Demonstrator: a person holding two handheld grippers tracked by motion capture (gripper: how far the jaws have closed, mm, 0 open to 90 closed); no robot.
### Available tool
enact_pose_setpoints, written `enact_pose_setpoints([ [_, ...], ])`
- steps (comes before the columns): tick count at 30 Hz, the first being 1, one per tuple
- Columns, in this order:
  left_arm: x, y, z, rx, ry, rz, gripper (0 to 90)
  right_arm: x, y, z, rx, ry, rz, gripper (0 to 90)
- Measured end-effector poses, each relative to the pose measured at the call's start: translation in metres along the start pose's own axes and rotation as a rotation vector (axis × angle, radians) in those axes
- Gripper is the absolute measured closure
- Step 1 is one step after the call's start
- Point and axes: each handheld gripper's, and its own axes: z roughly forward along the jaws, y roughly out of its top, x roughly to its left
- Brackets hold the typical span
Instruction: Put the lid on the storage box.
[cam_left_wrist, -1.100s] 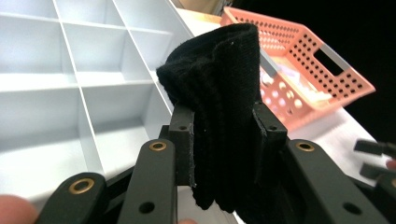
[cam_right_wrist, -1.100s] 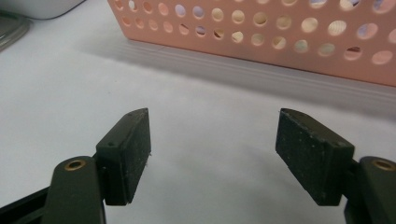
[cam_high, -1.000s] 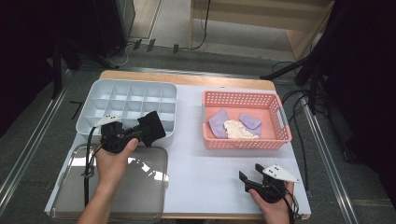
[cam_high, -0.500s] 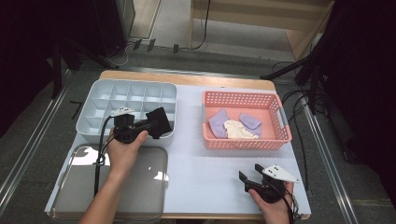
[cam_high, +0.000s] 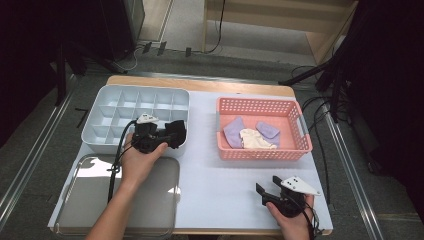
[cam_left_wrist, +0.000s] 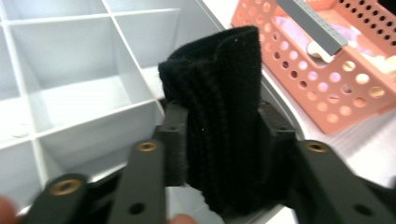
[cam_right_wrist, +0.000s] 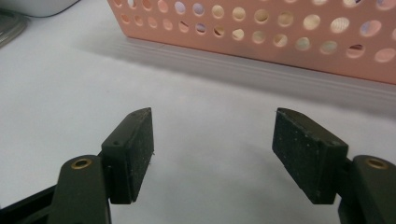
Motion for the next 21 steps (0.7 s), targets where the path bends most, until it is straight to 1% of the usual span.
enact_pose_setpoints([
  [3, 0.005, 0.002, -0.005, -0.044, -0.017, -0.038, 44.6, 0.000, 0.000, 0.000, -0.001, -0.001, 0.001, 29.4],
  [5, 0.008, 0.004, -0.007, -0.064, -0.022, -0.068, 41.6, 0.000, 0.000, 0.000, 0.000, -0.001, 0.003, 29.3],
  [6, 0.009, 0.005, -0.007, -0.070, -0.020, -0.081, 41.1, 0.000, 0.000, 0.000, 0.000, 0.000, 0.004, 29.3],
  [8, 0.012, 0.008, -0.006, -0.069, -0.020, -0.124, 41.2, 0.000, 0.000, 0.000, -0.002, 0.005, 0.003, 29.3],
  [9, 0.012, 0.008, -0.006, -0.069, -0.020, -0.124, 43.2, -0.001, 0.000, 0.000, -0.002, 0.006, 0.002, 29.3],
  [10, 0.015, 0.009, -0.003, -0.074, -0.055, -0.154, 46.4, -0.001, 0.000, 0.000, -0.002, 0.007, 0.004, 29.3],
  [12, 0.014, 0.010, 0.000, -0.053, -0.074, -0.146, 53.1, -0.001, 0.000, 0.000, 0.001, 0.008, 0.007, 29.3],
  [14, 0.012, 0.010, 0.001, -0.031, -0.081, -0.126, 65.0, 0.000, 0.000, 0.000, 0.002, 0.007, 0.005, 29.3],
  [15, 0.011, 0.011, 0.001, -0.025, -0.080, -0.121, 68.8, 0.000, 0.000, 0.000, 0.003, 0.007, 0.004, 29.4],
  [17, 0.010, 0.010, 0.001, -0.004, -0.087, -0.122, 72.5, -0.001, 0.000, 0.000, 0.006, 0.006, 0.001, 29.4],
  [18, 0.009, 0.010, 0.001, 0.013, -0.087, -0.111, 73.2, 0.000, 0.000, 0.001, 0.007, 0.006, 0.002, 29.5],
  [19, 0.008, 0.009, 0.002, 0.014, -0.085, -0.104, 73.8, 0.000, 0.000, 0.001, 0.006, 0.005, 0.000, 29.6],
  [20, 0.008, 0.009, 0.002, 0.029, -0.086, -0.098, 74.2, 0.000, 0.000, 0.001, 0.007, 0.004, -0.001, 29.6],
  [21, 0.008, 0.008, 0.003, 0.034, -0.088, -0.098, 74.5, 0.000, 0.000, 0.001, 0.007, 0.005, 0.000, 29.6],
])
